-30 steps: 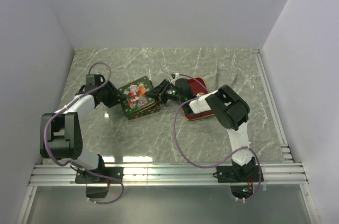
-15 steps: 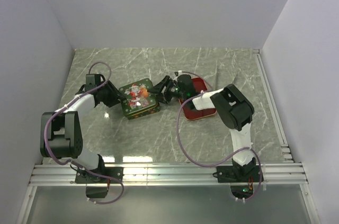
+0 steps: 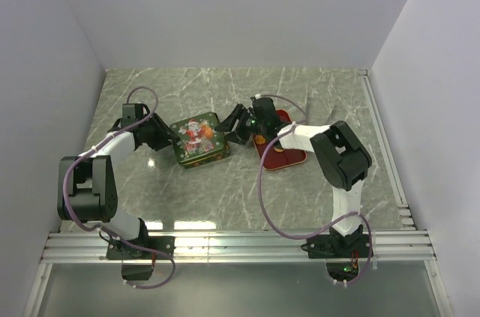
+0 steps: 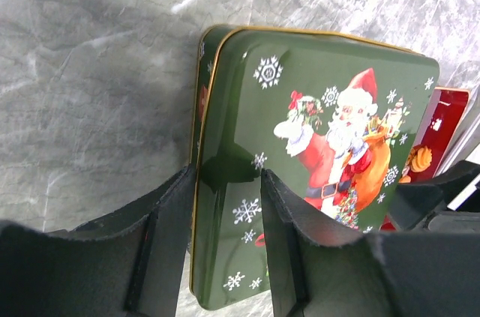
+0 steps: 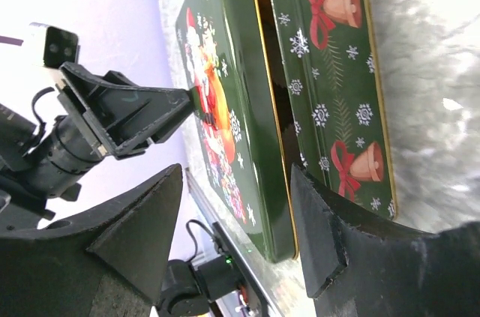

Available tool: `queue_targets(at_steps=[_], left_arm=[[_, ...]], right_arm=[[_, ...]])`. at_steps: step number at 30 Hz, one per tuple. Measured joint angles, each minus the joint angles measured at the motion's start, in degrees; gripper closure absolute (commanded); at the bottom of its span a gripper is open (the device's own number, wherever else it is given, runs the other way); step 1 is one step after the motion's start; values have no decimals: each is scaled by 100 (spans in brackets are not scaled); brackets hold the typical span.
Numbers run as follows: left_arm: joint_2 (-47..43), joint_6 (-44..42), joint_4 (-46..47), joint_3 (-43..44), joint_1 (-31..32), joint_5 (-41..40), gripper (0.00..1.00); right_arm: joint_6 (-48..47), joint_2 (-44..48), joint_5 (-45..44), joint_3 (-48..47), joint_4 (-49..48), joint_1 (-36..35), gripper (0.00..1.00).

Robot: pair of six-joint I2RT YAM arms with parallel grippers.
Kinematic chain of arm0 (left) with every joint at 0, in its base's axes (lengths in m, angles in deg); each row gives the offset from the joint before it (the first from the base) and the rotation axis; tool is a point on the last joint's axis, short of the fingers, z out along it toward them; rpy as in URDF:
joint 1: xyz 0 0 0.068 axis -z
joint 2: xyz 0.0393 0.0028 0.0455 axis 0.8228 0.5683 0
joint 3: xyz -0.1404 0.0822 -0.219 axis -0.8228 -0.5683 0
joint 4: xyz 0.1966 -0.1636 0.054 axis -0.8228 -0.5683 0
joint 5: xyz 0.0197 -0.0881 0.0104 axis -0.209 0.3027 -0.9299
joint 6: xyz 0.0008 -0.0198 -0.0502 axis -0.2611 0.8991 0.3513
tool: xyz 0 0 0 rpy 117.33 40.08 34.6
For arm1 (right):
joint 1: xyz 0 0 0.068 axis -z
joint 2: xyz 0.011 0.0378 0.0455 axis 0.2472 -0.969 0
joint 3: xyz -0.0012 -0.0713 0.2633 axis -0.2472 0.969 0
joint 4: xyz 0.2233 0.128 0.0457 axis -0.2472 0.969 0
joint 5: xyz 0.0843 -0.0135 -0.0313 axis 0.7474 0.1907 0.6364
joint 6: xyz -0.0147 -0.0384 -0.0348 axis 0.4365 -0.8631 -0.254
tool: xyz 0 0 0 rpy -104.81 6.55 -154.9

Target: Pack the cookies

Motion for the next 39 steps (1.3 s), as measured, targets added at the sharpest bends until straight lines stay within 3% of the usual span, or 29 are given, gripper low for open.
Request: queue_targets(at_steps=[4, 8, 14, 18, 30, 39], left_arm=[[52, 15, -2, 70, 26, 0, 54], [52, 24, -2, 111, 59, 0, 54], [52, 24, 0, 144, 103, -4, 54], [52, 28, -2, 149, 105, -4, 54], [221, 79, -17, 387, 269, -68, 55], [306, 151, -20, 487, 297, -160, 54]], right_arm=[[-251, 197, -136, -24, 439, 79, 34], [-494, 297, -428, -22, 988, 271, 41], [-669, 280, -586, 37, 1394, 592, 69], [-748, 136, -522, -13, 1438, 575, 78], [-933, -671, -107, -592, 1727, 138, 90], [-994, -745, 44, -680, 1801, 136, 92]])
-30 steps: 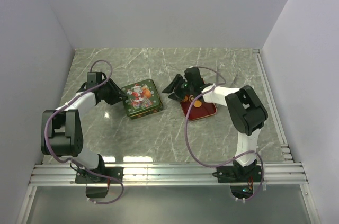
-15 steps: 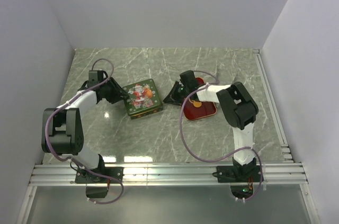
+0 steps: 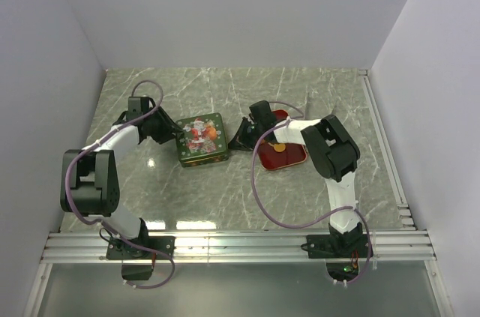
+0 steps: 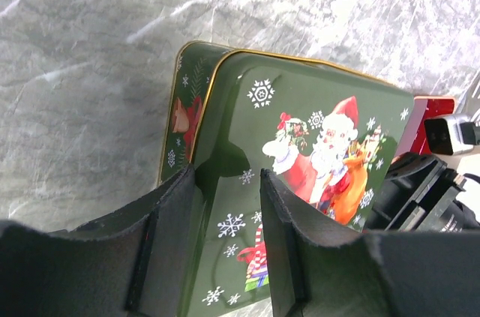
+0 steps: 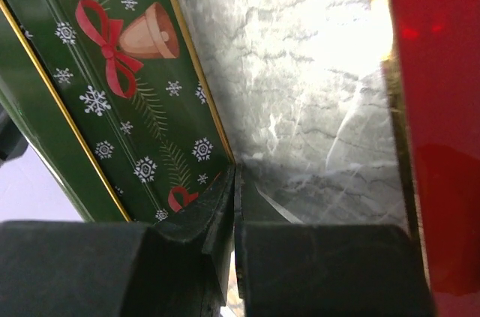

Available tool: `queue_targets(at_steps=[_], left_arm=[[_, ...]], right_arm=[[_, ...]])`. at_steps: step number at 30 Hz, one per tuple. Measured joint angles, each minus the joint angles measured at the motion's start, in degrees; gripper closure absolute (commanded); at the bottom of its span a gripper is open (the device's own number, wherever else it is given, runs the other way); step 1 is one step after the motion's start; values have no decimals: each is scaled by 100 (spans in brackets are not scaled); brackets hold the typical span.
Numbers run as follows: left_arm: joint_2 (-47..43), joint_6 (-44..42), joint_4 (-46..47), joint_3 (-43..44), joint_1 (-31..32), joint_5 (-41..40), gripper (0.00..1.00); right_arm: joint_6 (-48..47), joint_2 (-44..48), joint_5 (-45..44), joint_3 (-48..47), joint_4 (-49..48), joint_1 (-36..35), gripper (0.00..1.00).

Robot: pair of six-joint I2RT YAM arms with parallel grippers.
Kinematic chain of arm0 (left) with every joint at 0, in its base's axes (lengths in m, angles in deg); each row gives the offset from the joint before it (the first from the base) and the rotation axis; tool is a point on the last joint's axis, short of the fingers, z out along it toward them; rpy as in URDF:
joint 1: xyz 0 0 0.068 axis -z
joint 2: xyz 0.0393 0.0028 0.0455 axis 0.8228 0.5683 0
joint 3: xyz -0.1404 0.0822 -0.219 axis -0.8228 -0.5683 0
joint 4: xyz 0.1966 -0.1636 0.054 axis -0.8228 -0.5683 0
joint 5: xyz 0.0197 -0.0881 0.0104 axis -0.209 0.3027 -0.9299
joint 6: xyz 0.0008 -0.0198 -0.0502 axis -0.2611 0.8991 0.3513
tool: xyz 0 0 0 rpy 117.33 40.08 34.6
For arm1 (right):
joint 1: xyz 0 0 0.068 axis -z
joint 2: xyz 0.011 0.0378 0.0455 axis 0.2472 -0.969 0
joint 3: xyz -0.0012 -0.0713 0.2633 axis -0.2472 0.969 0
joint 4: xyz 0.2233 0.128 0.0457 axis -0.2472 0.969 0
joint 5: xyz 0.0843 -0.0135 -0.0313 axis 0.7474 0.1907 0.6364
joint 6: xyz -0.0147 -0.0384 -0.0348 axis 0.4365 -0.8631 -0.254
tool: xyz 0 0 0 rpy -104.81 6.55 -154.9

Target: Pack the cookies

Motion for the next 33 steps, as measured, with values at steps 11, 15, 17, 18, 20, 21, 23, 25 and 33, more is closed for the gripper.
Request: queue_targets(at_steps=[11, 15, 17, 18, 20, 21, 23, 25, 33], left_arm=[[122, -17, -96, 203, 20, -262, 55], [122, -33, -103, 212, 17, -315, 55], [122, -44, -105, 212, 20, -332, 55], [122, -44, -109, 214, 20, -330, 55], [122, -46, -118, 214, 42, -323, 55], [122, -46, -122, 212, 55, -315, 55], [122, -46, -155, 212, 83, -280, 55], [122, -46, -197, 212, 118, -240, 55], [120, -42, -238, 212, 142, -173, 55]], right_arm=[[63, -177, 662, 0, -350, -116, 92], [52, -195, 811, 2, -354, -155, 93], [-24, -195, 824, 2, -297, -160, 96], [-70, -195, 804, 2, -247, -164, 96], [-201, -184, 756, -2, -142, -170, 98], [-264, -162, 723, -4, -61, -168, 98], [-393, -83, 614, -4, 122, -133, 99], [-533, 20, 468, -4, 330, -107, 100], [-885, 750, 24, 44, 809, 160, 100]])
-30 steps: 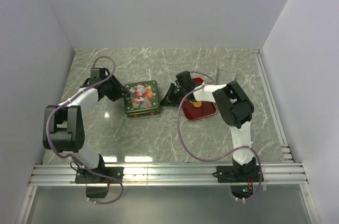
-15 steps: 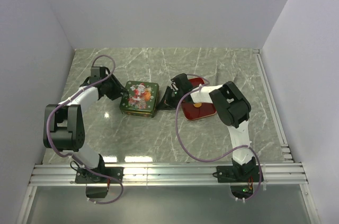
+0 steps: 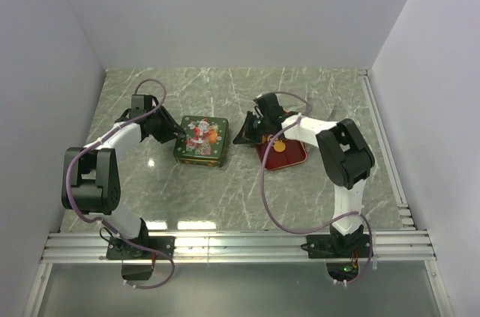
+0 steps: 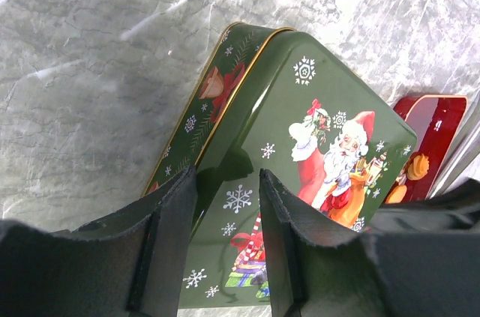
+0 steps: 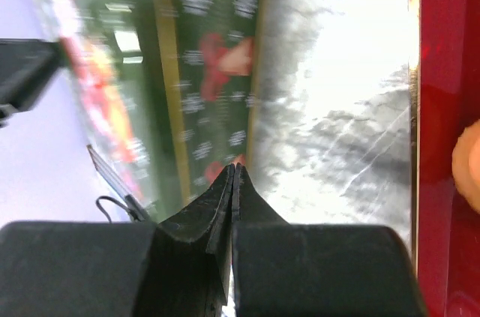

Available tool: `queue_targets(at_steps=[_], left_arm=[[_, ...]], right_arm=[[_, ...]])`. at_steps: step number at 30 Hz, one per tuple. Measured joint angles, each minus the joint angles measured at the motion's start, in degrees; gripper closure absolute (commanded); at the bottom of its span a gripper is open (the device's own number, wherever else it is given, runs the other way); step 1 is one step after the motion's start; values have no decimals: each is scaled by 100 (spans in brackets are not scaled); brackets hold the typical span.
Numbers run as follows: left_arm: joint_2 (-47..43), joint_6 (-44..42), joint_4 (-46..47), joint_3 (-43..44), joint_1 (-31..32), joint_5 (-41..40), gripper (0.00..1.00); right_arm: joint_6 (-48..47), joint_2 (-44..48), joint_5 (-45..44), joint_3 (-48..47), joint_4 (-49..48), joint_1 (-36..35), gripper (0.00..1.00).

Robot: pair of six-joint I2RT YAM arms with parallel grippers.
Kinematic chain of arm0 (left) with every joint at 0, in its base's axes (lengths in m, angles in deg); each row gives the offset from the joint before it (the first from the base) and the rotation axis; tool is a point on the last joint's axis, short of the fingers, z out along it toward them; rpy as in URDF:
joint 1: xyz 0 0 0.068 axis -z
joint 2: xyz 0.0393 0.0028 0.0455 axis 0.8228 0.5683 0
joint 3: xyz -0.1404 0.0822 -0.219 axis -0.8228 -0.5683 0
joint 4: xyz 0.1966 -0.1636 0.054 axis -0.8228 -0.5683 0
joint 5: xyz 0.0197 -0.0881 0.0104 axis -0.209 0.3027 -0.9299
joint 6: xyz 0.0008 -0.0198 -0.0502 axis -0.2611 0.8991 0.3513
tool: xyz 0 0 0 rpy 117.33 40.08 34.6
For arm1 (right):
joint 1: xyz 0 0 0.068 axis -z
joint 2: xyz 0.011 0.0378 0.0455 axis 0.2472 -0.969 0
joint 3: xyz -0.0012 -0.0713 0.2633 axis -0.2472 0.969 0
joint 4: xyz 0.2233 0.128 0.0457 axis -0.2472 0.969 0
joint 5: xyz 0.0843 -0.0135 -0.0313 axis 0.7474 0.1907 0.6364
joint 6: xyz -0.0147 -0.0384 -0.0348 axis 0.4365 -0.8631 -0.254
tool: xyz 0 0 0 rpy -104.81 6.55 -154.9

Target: Pack the cookies

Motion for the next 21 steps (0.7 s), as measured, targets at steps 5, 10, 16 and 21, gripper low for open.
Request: queue_targets(at_steps=[5, 10, 16, 21], left_arm=[[-9, 20, 2, -7, 2, 7, 55], [-120, 42, 2, -120, 15, 11, 55], [-195, 48, -7, -184, 31, 11, 56], [-243, 74, 0, -219, 39, 11, 55]], right_arm=[[-70, 442, 125, 11, -109, 9, 98], [63, 623, 776, -15, -702, -11, 80], [647, 402, 1661, -160, -1611, -142, 69], [1217, 170, 2109, -396, -2264, -269, 70]])
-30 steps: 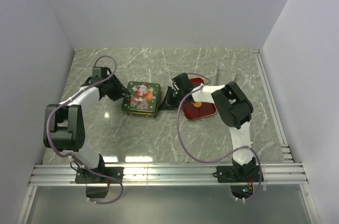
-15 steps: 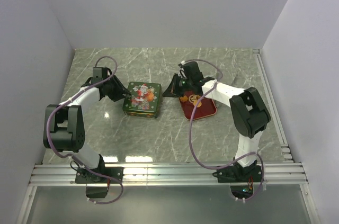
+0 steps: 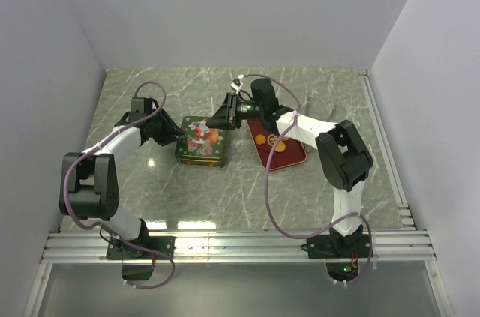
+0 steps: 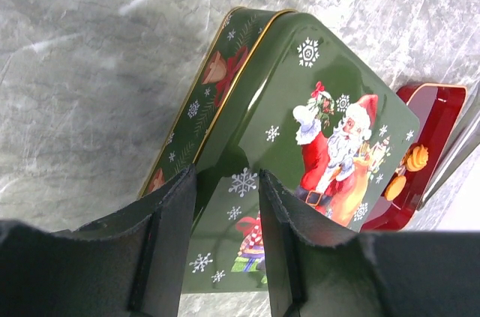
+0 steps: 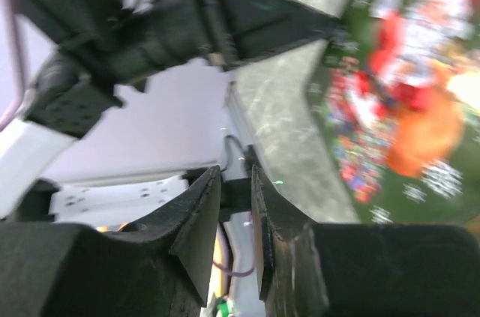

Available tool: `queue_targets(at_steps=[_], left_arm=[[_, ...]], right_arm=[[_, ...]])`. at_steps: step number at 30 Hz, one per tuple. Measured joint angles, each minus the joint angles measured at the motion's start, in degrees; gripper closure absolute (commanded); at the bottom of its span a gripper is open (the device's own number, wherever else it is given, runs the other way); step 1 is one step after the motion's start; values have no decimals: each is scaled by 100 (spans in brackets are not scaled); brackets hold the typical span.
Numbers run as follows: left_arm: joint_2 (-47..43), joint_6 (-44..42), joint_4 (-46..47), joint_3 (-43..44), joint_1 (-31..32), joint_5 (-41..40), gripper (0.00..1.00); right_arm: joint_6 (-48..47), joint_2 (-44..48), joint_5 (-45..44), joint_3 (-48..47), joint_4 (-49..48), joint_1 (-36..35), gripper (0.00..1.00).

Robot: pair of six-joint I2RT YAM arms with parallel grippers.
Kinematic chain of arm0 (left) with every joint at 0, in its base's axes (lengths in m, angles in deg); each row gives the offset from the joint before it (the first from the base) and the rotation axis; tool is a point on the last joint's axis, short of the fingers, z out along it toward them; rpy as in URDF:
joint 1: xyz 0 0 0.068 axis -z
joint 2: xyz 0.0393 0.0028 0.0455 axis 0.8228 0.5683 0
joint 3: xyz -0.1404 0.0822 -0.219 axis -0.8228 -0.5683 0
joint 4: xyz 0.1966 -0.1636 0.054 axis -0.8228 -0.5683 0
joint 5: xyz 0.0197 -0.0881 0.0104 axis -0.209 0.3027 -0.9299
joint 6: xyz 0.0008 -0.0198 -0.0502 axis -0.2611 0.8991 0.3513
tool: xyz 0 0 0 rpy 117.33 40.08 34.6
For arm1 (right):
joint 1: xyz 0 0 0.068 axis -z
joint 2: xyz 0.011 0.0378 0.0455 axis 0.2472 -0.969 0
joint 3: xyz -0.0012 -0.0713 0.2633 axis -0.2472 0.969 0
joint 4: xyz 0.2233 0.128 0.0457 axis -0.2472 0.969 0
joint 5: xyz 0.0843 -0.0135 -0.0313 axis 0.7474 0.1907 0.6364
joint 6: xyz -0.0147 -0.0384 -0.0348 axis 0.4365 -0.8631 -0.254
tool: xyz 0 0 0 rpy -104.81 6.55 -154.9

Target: Pack the cookies

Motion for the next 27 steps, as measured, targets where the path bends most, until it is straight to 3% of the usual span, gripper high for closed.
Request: queue_targets(at_steps=[6, 13, 18, 27], left_arm=[[-101, 33, -11, -57, 26, -2, 55], [-254, 92, -2, -129, 52, -7, 56], [-302, 120, -26, -151, 79, -11, 56], [-446, 144, -17, -306, 96, -50, 56]], right_arm=[[385, -175, 208, -382, -487, -120, 71], [638, -695, 210, -122, -935, -133, 73], [452, -1202, -26, 136, -369, -125, 73], [15, -1110, -153, 83, 118, -96, 73]])
